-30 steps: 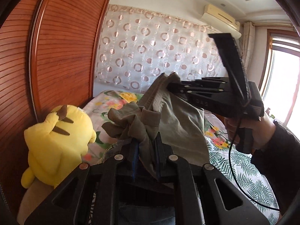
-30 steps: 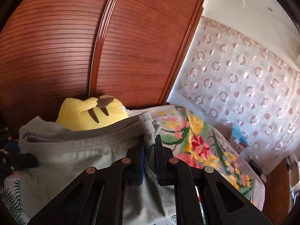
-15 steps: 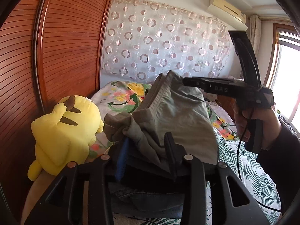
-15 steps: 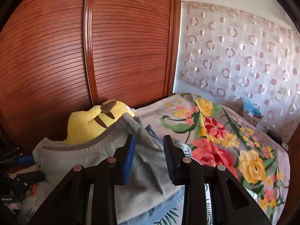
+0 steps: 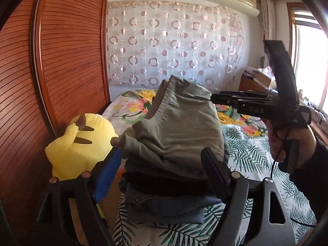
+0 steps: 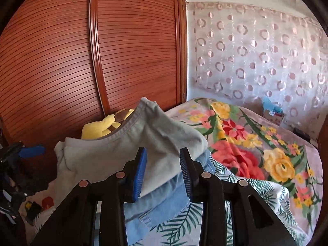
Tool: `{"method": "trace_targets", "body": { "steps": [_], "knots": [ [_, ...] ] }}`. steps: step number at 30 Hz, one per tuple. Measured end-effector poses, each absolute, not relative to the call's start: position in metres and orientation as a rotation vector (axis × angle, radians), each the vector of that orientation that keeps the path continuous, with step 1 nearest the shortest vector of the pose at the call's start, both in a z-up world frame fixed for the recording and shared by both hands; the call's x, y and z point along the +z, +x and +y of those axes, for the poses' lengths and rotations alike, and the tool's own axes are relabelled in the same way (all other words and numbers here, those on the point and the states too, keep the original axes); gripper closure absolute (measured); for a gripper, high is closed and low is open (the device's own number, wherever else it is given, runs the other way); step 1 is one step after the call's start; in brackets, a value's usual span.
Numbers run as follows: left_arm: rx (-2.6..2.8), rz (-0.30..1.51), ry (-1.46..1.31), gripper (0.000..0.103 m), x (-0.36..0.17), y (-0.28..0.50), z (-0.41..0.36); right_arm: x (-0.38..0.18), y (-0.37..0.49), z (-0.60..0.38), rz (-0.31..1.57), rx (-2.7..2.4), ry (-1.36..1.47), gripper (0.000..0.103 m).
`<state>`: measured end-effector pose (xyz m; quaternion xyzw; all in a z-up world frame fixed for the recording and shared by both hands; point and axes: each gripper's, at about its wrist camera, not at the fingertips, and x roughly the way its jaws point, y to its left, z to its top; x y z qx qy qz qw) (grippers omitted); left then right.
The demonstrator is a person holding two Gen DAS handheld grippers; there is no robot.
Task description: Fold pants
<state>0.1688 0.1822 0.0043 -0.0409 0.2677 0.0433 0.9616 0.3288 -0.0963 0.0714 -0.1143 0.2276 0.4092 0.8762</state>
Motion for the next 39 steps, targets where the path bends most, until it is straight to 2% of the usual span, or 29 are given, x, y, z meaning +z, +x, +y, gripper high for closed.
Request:
{"method": "trace_targets", "body": {
  "steps": [2,5,10,18,24,32,39],
  "knots": [
    [0.087,0.544,-0.076,0.014,0.006,0.165,0.178,0.073,0.316,-0.104,0.471,0.851,-0.224,0.068],
    [0.089,0.543,-0.042,0.013,0.011,0.16,0.17,0.074,0.295,-0.117,0.467,0.834,-0.213,0.06],
    [0.062,0.54,-0.023,0.013,0.019,0.151,0.156,0.077,0.258,-0.141,0.447,0.801,-0.195,0.054],
    [0.03,0.525,-0.009,0.013,0.027,0.131,0.136,0.079,0.206,-0.174,0.413,0.74,-0.167,0.04],
    [0.039,0.526,0.008,0.013,0.027,0.114,0.118,0.077,0.173,-0.191,0.407,0.68,-0.15,0.033],
    [-0.007,0.502,-0.009,0.013,0.033,0.096,0.098,0.078,0.123,-0.212,0.394,0.582,-0.122,0.029],
    [-0.035,0.478,-0.005,0.013,0.04,0.094,0.073,0.081,0.085,-0.222,0.386,0.476,-0.096,0.02]
  ]
}}
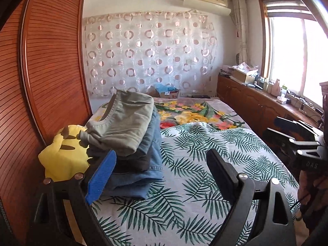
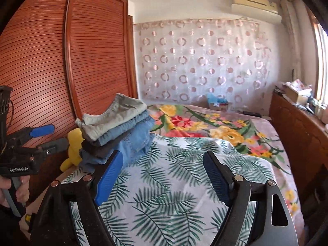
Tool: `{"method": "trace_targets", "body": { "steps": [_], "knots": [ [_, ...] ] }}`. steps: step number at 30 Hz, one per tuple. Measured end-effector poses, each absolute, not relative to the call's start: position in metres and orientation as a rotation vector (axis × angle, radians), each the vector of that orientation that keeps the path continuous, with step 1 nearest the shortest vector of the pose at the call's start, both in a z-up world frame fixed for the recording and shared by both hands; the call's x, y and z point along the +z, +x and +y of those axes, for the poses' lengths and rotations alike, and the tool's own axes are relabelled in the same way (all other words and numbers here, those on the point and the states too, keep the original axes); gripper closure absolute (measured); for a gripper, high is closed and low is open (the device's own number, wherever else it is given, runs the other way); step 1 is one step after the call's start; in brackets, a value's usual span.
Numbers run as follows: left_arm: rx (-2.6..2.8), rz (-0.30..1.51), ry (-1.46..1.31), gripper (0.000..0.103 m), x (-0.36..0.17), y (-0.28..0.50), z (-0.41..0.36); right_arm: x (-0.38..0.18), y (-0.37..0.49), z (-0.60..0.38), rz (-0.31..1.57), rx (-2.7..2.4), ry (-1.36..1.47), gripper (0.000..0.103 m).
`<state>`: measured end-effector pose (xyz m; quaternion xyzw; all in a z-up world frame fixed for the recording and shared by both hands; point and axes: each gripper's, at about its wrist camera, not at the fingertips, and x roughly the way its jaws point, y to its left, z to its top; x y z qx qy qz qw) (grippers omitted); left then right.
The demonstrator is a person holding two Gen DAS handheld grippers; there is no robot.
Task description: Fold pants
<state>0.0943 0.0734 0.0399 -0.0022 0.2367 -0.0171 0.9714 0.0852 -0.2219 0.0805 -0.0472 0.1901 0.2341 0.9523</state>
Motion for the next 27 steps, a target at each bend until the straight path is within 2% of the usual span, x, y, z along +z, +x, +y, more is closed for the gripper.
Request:
{"method": "trace_targets", "body": {
  "steps": [17,27],
  "knots": [
    [-0.11,0.449,0.014,0.013,0.05,0.085,0.013,0.09,0.041,-0.222,0.345,0.302,-0.054,0.02],
    [-0.076,0.384,0.013,0.013,0.06,0.058,0.009,0.083,0.002,-0.208,0.267,0.248,-0.037,0.02]
  ]
}}
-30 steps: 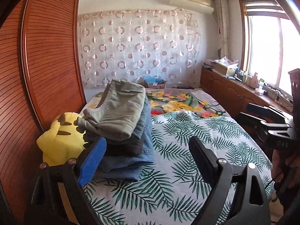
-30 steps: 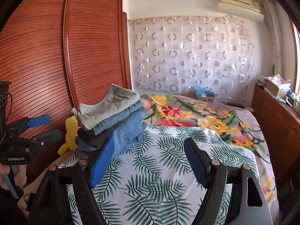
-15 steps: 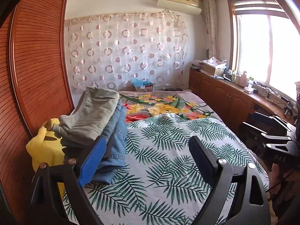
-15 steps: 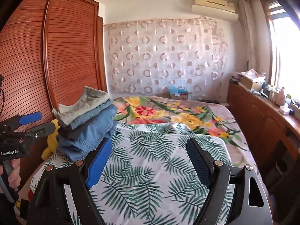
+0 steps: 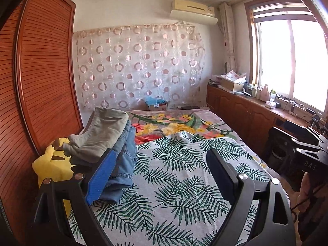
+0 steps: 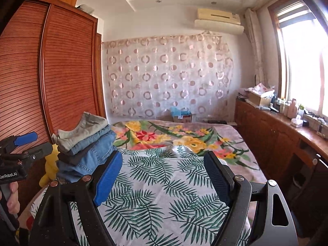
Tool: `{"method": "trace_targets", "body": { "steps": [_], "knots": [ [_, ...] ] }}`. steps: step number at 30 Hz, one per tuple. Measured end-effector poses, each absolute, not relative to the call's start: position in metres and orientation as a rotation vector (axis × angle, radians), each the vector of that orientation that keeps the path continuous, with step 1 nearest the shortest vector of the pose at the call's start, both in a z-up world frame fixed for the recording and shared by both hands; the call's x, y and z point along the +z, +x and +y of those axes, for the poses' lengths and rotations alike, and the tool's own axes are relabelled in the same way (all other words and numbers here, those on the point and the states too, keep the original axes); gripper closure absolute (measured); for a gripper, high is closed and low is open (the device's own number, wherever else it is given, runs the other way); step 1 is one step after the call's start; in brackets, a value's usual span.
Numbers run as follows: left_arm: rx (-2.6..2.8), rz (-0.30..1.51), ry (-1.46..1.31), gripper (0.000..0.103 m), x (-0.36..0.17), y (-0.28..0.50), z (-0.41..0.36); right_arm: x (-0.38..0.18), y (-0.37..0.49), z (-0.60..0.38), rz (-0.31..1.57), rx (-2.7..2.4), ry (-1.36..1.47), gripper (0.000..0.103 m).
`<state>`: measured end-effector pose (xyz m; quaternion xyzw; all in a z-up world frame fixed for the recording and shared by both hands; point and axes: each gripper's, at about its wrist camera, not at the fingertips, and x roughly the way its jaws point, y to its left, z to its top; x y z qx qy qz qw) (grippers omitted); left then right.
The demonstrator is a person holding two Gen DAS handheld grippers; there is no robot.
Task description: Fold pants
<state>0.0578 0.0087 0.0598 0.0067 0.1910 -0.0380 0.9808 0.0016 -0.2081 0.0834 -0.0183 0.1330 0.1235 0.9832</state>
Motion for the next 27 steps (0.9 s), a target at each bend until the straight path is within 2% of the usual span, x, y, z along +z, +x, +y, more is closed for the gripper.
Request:
{"method": "trace_targets", "body": {
  "steps": [27],
  "knots": [
    [-0.057,0.374,0.006,0.013,0.056,0.044,0.016,0.064,0.001,-0.21,0.243,0.241,-0.034,0.02]
  ]
}}
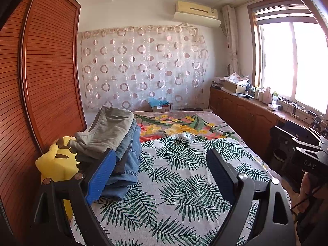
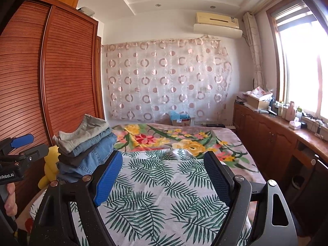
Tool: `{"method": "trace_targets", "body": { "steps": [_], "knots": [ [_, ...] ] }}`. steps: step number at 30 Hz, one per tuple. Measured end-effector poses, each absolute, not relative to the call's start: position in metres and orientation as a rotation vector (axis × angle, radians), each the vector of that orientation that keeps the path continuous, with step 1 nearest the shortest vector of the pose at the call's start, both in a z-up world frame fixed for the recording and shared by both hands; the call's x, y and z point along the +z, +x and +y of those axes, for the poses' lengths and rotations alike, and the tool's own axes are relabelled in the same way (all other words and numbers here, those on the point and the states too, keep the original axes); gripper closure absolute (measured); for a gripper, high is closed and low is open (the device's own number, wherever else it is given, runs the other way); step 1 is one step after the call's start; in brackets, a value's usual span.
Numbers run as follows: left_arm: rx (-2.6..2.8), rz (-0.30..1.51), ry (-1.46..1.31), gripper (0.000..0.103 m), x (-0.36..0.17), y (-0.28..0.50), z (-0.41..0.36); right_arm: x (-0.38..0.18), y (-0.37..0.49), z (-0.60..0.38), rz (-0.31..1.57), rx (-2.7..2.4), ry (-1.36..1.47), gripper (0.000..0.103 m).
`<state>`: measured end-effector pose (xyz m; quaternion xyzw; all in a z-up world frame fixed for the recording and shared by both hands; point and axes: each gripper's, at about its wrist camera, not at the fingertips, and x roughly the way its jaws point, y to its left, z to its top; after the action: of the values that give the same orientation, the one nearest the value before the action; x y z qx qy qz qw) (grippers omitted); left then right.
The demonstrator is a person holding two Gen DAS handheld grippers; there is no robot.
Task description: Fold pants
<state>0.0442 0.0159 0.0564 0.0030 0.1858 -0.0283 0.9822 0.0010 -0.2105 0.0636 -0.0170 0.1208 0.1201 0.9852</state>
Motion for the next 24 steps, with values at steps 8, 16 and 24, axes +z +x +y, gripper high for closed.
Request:
{"method": "trace_targets", "body": {
  "steps": [8,16,24],
  "knots": [
    [-0.056,0.373,0.006,0.013,0.057,0.0449,0.0156,0.0633,0.0024,-0.2099,0.243,0.24,-0.034,0.02],
    [-0.057,0.373,0.007,0.013,0.057,0.0447,0.0161,0.0621,0.0012,-0.2102,0.24,0.24,-0.033,0.02],
    [-0.057,0.374,0.008,0.013,0.057,0.0444,0.0157,0.0615,0.0014,-0.2109,0.237,0.243,-0.035,0.02]
  ]
}}
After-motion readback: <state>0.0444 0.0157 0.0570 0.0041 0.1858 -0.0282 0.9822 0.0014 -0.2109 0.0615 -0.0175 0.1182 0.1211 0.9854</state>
